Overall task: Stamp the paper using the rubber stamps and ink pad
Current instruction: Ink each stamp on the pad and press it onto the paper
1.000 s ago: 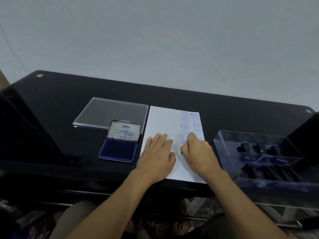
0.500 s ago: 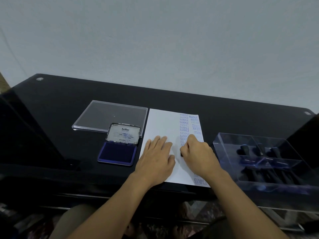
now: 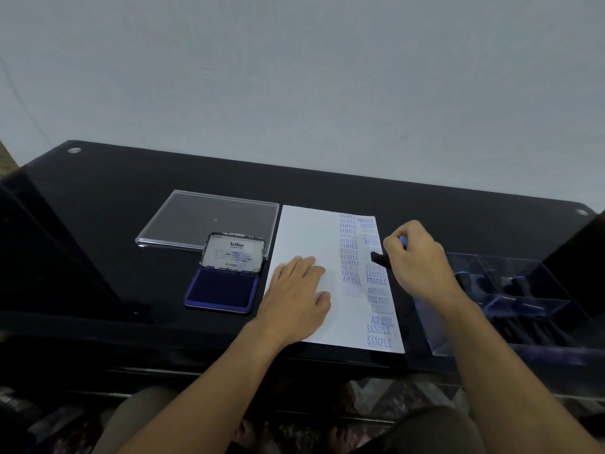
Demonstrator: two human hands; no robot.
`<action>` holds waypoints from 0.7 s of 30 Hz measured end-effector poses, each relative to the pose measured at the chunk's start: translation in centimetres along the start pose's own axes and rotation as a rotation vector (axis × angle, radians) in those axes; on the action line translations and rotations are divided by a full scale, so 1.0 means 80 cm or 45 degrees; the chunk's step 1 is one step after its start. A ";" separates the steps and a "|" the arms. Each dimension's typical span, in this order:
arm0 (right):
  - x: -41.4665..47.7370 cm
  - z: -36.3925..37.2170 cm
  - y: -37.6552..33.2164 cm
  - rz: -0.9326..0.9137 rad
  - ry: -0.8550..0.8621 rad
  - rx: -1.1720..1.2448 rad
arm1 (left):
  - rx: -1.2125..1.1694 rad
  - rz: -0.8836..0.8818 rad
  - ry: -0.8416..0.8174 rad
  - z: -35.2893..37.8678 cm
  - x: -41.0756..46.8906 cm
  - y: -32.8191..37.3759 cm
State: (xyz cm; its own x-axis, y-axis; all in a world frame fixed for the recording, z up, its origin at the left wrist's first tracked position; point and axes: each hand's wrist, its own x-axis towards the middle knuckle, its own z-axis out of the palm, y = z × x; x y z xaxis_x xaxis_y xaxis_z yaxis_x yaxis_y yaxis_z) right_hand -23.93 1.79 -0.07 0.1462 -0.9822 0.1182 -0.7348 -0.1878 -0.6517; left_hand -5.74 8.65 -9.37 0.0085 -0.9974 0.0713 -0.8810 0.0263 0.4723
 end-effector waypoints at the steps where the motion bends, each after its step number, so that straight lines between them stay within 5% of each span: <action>1: 0.000 -0.002 0.000 0.008 0.009 0.009 | 0.006 0.002 0.003 -0.001 0.001 0.000; 21: -0.002 -0.001 0.008 -0.033 -0.027 -0.044 | -0.131 0.002 0.084 -0.011 -0.001 0.006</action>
State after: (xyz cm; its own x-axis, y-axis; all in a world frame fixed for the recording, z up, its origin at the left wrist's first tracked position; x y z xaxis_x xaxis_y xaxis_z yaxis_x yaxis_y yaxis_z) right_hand -24.47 1.86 -0.50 0.1794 -0.9766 0.1183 -0.7531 -0.2137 -0.6222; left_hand -5.73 8.79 -8.34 0.0415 -0.9909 0.1283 -0.8279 0.0378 0.5596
